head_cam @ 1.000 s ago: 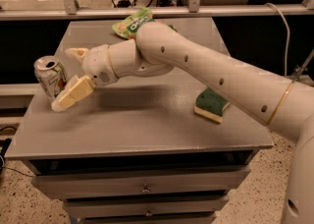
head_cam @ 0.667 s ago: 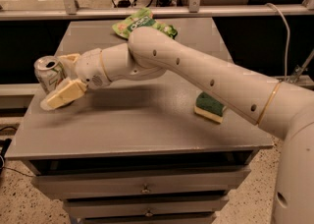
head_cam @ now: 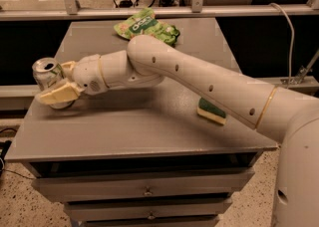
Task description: Pick 7up can
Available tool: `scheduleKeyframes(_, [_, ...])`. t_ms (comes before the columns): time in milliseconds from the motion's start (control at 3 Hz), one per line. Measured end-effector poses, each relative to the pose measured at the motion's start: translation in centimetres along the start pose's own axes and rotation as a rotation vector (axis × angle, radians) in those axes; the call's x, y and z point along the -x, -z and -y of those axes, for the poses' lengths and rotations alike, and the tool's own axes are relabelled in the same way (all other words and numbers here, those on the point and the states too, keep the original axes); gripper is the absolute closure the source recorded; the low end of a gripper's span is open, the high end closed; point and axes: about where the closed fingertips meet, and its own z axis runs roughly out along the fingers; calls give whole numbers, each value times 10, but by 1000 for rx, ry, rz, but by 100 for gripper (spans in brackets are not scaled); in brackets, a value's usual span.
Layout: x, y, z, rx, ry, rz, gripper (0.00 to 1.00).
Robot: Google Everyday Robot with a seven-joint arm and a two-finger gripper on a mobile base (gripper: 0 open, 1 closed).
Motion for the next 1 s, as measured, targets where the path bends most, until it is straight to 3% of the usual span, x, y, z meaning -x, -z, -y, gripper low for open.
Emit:
scheduleKeyframes(333, [5,14,10,-37,13,13,88])
scheduleKeyframes(667, [21,52,28,-111,55,17,100])
scheduleKeyframes(1000, [40,102,52,-198,105,54,100])
